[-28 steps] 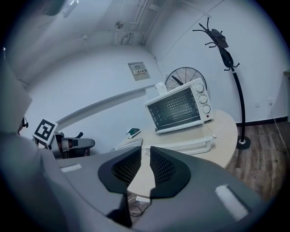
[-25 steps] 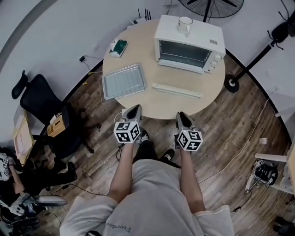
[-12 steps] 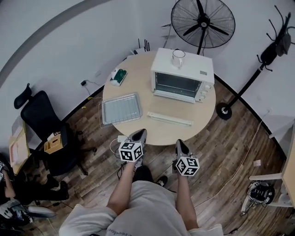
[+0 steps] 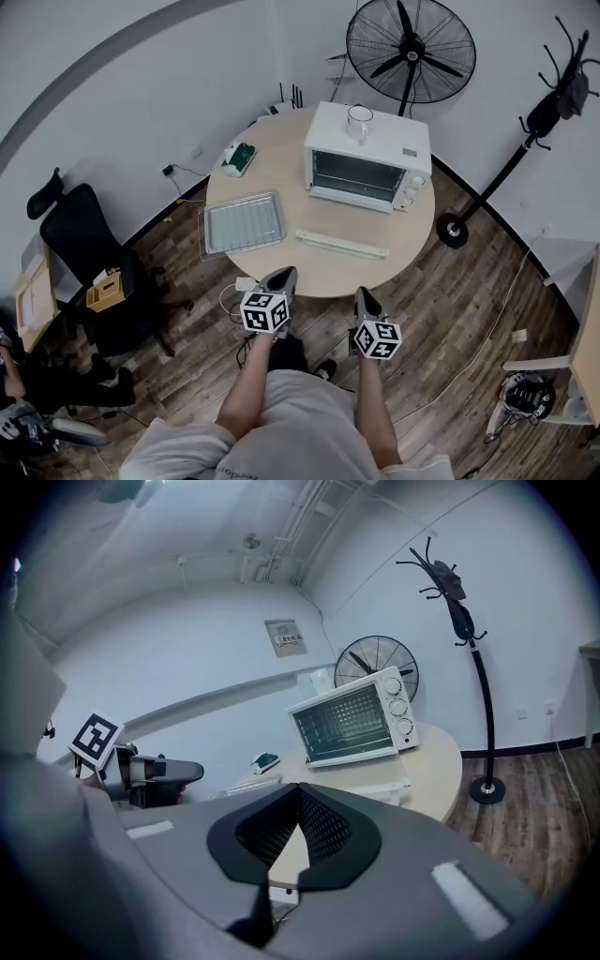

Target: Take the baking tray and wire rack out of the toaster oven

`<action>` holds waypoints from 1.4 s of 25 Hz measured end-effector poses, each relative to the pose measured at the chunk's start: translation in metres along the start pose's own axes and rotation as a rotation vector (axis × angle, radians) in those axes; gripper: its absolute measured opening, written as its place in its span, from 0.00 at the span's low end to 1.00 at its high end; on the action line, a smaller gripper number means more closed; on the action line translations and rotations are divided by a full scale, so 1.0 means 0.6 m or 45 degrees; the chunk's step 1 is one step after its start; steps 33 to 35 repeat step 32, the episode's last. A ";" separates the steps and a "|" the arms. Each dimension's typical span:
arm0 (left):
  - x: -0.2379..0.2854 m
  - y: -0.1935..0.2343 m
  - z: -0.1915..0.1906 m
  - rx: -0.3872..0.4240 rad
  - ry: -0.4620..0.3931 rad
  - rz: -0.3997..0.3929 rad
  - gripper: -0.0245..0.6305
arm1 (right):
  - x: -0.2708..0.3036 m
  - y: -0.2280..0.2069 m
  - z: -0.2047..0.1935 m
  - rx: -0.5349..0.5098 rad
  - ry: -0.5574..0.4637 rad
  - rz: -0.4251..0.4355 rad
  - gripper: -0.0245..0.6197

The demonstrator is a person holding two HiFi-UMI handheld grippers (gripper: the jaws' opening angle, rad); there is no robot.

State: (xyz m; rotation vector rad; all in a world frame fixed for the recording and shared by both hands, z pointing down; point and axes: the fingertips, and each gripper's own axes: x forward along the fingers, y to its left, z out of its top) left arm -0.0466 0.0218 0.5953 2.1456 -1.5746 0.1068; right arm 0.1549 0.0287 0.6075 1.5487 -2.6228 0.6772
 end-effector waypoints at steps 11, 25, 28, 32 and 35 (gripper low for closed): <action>-0.024 0.030 0.006 -0.058 -0.007 0.030 0.12 | 0.007 -0.008 0.003 0.001 -0.026 -0.100 0.04; 0.013 0.010 0.013 -0.126 0.044 -0.007 0.12 | 0.003 -0.021 0.014 -0.047 -0.007 -0.106 0.04; 0.013 0.008 0.014 -0.159 0.046 -0.012 0.12 | 0.001 -0.025 0.014 -0.046 -0.004 -0.112 0.04; 0.013 0.008 0.020 -0.161 0.044 -0.006 0.12 | 0.000 -0.029 0.014 -0.057 0.002 -0.122 0.04; 0.013 0.008 0.020 -0.161 0.044 -0.006 0.12 | 0.000 -0.029 0.014 -0.057 0.002 -0.122 0.04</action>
